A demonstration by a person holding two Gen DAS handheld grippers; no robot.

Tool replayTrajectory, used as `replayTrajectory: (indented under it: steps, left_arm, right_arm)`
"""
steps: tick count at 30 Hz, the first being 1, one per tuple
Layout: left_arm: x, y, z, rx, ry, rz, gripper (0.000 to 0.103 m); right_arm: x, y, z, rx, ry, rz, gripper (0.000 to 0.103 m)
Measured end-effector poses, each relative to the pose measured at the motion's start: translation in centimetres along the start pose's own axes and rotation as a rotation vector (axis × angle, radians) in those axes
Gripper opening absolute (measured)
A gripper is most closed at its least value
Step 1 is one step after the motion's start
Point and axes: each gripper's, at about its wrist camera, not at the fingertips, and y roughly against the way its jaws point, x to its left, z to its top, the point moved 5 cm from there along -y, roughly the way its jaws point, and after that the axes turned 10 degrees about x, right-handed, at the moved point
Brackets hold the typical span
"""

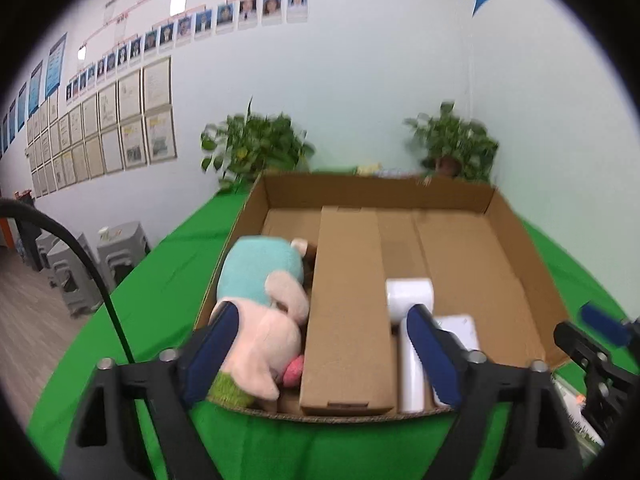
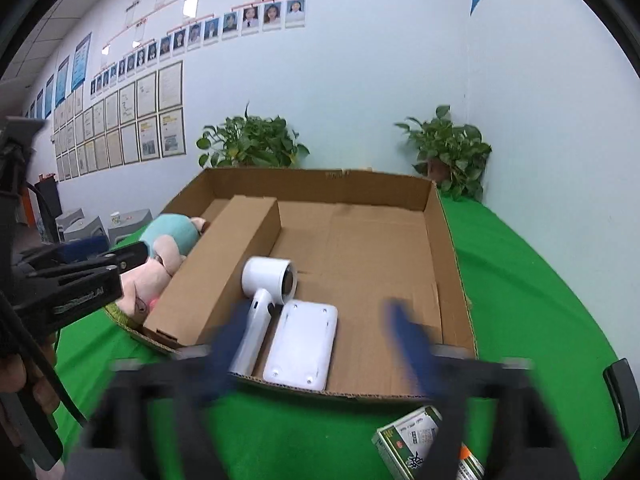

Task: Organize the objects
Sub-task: 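Withdraw the right gripper and move it toward the green-and-white medicine box, then grasp the long green-and-white medicine box with the right gripper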

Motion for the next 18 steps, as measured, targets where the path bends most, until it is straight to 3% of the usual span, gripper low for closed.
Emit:
replayTrajectory:
  steps: [1, 3, 4, 5, 10, 14, 18]
  left_arm:
    - [-0.2, 0.1, 0.0, -0.001, -0.012, 0.002, 0.087]
    - [-0.4, -0.2, -0.1, 0.012, -0.036, 0.002, 0.087]
    - [-0.5, -0.3, -0.2, 0.018, -0.038, 0.003, 0.086]
    - [-0.4, -0.5, -0.2, 0.023, -0.035, 0.0, 0.086]
    - [0.6, -0.3, -0.7, 0.036, 0.011, -0.049, 0.086]
    - [1.5, -0.7, -2.0, 0.082, 0.014, -0.083, 0.086]
    - [2.0, -1.9, -4.1, 0.18, 0.013, -0.075, 0.086]
  right_arm:
    - [-0.2, 0.0, -0.1, 0.004, -0.007, -0.011, 0.033]
    - [-1.1, 0.4, -0.4, -0.013, -0.046, 0.011, 0.04]
    - [-1.5, 0.6, -0.4, -0.017, -0.064, 0.033, 0.067]
    - [-2.0, 0.8, -0.5, -0.023, -0.081, 0.055, 0.103]
    - [-4.4, 1.6, -1.5, -0.016, -0.077, 0.059, 0.103]
    - [-7.7, 3.6, -4.6, 0.002, -0.073, 0.061, 0.103]
    - [-12.0, 2.6, -10.2, 0.189, -0.086, 0.005, 0.103]
